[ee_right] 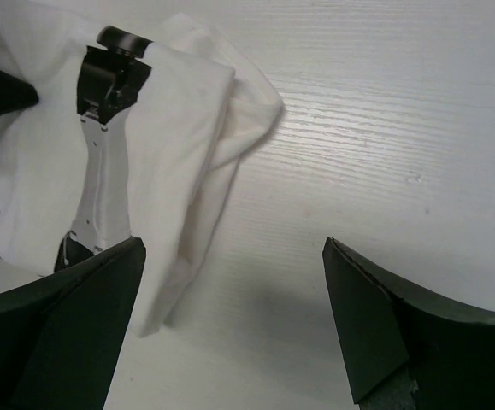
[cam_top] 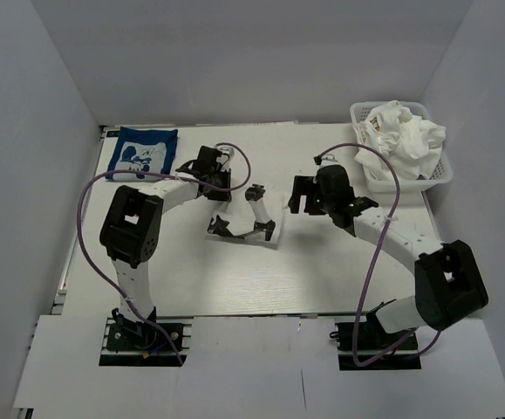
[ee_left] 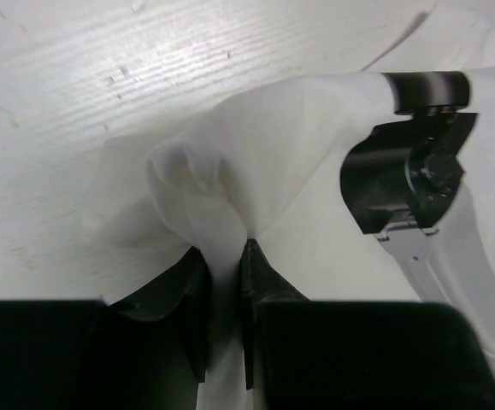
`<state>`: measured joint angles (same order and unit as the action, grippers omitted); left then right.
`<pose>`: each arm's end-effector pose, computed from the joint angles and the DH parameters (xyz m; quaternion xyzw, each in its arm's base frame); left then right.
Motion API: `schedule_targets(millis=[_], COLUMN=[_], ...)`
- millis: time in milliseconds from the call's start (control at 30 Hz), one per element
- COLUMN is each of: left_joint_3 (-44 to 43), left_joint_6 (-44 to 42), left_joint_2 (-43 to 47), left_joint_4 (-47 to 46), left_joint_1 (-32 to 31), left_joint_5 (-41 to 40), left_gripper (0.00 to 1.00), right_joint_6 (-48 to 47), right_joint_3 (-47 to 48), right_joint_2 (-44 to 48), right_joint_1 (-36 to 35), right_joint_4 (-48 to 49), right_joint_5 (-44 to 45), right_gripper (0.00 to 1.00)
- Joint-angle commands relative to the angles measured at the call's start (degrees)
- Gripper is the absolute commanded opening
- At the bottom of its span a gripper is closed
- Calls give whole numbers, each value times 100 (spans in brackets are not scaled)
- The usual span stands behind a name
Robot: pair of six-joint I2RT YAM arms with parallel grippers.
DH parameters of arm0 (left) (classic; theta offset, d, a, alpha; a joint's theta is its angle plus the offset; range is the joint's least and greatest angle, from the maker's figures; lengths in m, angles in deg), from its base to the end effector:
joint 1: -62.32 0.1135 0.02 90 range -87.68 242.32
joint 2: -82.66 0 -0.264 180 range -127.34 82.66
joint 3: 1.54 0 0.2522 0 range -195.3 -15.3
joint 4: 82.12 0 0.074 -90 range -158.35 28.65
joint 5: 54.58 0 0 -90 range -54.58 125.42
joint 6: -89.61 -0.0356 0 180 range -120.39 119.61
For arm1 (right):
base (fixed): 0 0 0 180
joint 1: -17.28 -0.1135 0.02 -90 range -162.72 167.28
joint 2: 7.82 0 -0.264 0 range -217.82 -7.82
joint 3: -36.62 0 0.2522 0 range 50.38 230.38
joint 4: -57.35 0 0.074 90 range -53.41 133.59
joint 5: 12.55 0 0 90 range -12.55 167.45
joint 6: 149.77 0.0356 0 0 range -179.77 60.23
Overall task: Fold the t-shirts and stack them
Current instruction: Put the neatly folded tshirt into the corner of the board with the left arm
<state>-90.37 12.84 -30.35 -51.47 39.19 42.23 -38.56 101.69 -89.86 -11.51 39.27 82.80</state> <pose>0.3811 -0.1674 0.1638 0.1000 0.9465 -0.1479 0.2689 0.2770 0.1484 0.2385 -0.0371 0.8857 0.1572 0.4352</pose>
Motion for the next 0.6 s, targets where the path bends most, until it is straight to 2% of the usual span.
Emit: schedule_targets(millis=[0,67,233,300,567], left_joint_3=[-184,-245,-701,-982,-2256], left_joint_6=[-785,-1348,-2024,-2280,-3308], left_joint_2=[832,1088,1194,1080,676], left_joint_4=[-246,-247,104,244,658], left_joint_1=[116,116,441,607,1258], left_joint_5=[-111,-57,-268,-320,-742], left_gripper=[0,0,0,0,0], right_joint_6=[6,-3,-100,-117,-178], right_joint_3=[-174,-314,-315,-244,-429], right_joint_2=[442,583,795,873,1199], right_joint_1=[50,58,59,67,85], right_joint_4=[308,352,160,72,247], right_joint_5=[441,555,1117,1389,1575], right_gripper=[90,90,90,90,90])
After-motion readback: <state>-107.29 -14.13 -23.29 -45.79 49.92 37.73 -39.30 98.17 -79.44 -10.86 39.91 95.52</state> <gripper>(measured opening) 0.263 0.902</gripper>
